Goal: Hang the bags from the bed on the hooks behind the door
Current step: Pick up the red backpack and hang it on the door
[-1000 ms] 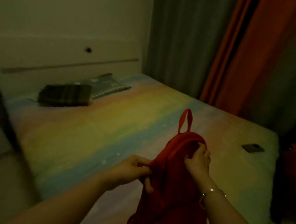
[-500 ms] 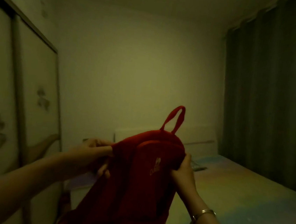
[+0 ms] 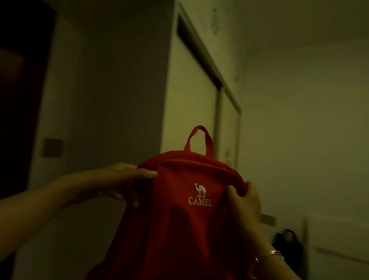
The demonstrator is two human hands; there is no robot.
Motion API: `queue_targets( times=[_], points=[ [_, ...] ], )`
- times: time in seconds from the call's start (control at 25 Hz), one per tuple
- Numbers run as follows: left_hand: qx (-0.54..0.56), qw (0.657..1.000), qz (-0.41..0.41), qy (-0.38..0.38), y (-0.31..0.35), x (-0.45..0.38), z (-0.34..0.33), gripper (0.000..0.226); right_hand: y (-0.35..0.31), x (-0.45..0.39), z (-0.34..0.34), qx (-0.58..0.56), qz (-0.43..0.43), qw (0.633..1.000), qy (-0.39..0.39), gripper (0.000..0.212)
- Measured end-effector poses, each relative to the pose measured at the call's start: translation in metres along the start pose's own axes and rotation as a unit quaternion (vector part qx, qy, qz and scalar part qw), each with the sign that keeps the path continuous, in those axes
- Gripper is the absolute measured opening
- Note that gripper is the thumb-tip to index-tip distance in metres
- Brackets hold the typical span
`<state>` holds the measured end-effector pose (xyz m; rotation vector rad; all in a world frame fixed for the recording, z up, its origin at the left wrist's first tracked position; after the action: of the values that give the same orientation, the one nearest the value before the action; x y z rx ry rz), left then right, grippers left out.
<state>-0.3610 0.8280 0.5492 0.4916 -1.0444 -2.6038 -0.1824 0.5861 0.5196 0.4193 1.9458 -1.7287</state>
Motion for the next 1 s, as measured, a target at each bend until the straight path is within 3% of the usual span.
queue_targets(
  times=[0.12,0.24,0.36,0.48,0.56,0.76,0.92,1.0],
  points=[
    [-0.121,0.988,0.066,0.067,-0.08,0.053,0.117,0.06,-0.035,0.037,-0.158,-0.032,0.018,0.998,-0.055,0.016],
    [-0.164,0.977,0.093,0.102,-0.132,0.101,0.202,0.045,-0.063,0.079,-0.282,-0.032,0.051,0.994,-0.088,0.016],
    [-0.091,0.97,0.082,0.212,-0.173,0.133,0.278,0.033,-0.089,0.101,-0.394,-0.021,0.079,0.989,-0.123,0.025],
    [-0.012,0.93,0.046,0.364,-0.2,0.145,0.359,0.017,-0.124,0.115,-0.492,-0.017,0.119,0.982,-0.148,0.032],
    [-0.05,0.901,0.022,0.431,-0.209,0.141,0.409,0.013,-0.14,0.121,-0.551,-0.031,0.134,0.977,-0.162,0.035],
    [-0.15,0.856,-0.011,0.495,-0.204,0.099,0.505,0.025,-0.174,0.082,-0.666,-0.083,0.171,0.968,-0.161,0.043],
    [-0.254,0.784,0.004,0.567,-0.186,0.055,0.578,0.036,-0.22,0.023,-0.74,-0.202,0.228,0.936,-0.177,0.057],
    [-0.245,0.773,0.017,0.585,-0.182,0.035,0.611,0.039,-0.243,-0.002,-0.767,-0.21,0.269,0.922,-0.182,0.051]
  ],
)
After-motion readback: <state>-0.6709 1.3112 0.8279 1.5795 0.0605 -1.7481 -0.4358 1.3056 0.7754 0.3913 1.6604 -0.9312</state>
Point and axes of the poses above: each hand's wrist, its own x-axis away from the middle knuckle, its own z-axis out of the back of the hand, y = z × x, the point moved 7 cm from there along -x, towards the middle knuckle, and after that the axes turned 6 degrees about -x, right-handed, at the moved point
